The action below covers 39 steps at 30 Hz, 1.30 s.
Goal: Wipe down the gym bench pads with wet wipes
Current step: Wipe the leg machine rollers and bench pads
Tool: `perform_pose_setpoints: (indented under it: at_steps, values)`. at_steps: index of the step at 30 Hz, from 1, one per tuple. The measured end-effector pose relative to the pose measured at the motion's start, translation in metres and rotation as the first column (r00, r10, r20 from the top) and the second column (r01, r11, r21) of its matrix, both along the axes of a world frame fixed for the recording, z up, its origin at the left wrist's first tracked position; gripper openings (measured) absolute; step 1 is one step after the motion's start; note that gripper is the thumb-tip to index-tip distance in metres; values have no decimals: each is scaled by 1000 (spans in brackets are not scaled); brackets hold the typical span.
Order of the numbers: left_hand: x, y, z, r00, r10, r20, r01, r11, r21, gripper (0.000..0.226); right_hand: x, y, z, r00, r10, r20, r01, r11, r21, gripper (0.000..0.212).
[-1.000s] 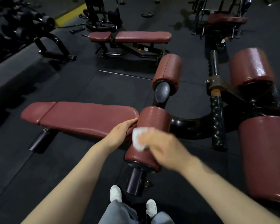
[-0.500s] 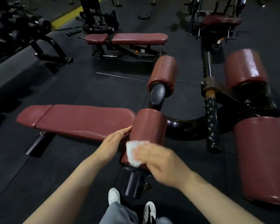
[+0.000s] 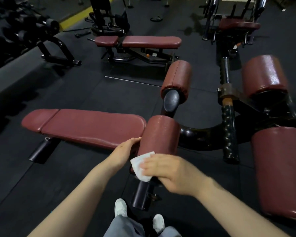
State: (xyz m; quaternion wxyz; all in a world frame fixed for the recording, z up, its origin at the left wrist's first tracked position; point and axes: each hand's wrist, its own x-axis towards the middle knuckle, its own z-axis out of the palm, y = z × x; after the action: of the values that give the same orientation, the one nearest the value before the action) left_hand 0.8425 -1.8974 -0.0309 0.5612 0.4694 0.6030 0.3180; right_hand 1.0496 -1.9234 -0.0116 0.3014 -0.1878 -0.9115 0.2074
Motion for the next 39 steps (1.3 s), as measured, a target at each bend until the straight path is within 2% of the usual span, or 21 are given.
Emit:
perform_pose_setpoints:
  at_steps: [2,4,6,9,11,14,15,16,19,20,21,23,25,27,29,30,32,34,37,39]
  values:
    - [-2,3,6,999,-4,-37,7,996,86,37,8,33,4,997,-74,-19,72,996,-60,33]
    - [-1,5,11,994,-49,-99,67,980,186,37,11,71,19,949,-314,-23,309,942,-129,35]
    - [0,5,9,986,-99,-135,127,967,219,38,10,85,25,898,-439,-22,433,892,-129,34]
    - [2,4,-2,993,-90,-78,106,968,226,39,5,36,11,950,-302,-77,297,952,-76,26]
    - [3,5,-7,996,-83,-43,90,973,214,39,6,-5,-2,973,-208,-101,203,977,-59,33]
    - [1,8,-9,998,-53,35,46,985,169,39,8,8,-3,993,-93,-77,90,995,-36,35]
    - [1,9,-10,998,-32,58,23,990,140,39,9,27,0,992,-108,-71,104,993,-56,33]
    - [1,9,-11,997,-22,68,14,993,114,38,10,49,7,979,-190,-71,183,979,-94,33]
    - [5,5,-14,997,-39,69,36,998,56,41,17,94,16,862,-506,-35,490,849,-199,34]
    - [5,5,-15,997,-39,66,36,998,44,43,16,90,16,856,-514,-43,496,843,-207,31]
    - [6,6,-16,997,-39,64,37,999,30,44,11,79,15,886,-456,-82,435,880,-191,31]
    - [6,9,-18,997,-36,62,37,999,-14,42,1,37,7,965,-235,-118,229,971,-68,35]
    - [3,13,-20,998,-38,55,41,997,-63,43,-3,-3,-6,995,-45,-89,47,999,17,38]
    - [2,16,-19,998,-58,33,61,994,-87,48,-2,-2,-7,999,34,-35,-33,999,33,39]
    - [1,20,-16,998,-62,28,65,992,-104,54,1,35,1,998,-29,-49,27,999,-38,38]
    - [0,21,-13,997,-69,19,70,992,-106,54,3,57,9,990,-127,-68,121,989,-89,40]
    - [-1,22,-2,996,-87,-13,86,993,-82,48,8,90,20,931,-356,-77,344,929,-134,45]
    - [-1,19,8,996,-64,-58,64,998,-4,39,5,88,18,895,-436,-91,423,897,-130,44]
    - [-2,8,10,994,-43,-96,54,991,124,40,2,35,1,960,-245,-133,238,969,-64,34]
    - [-2,0,9,993,-67,-101,82,985,151,41,7,1,-10,985,-116,-131,118,993,10,41]
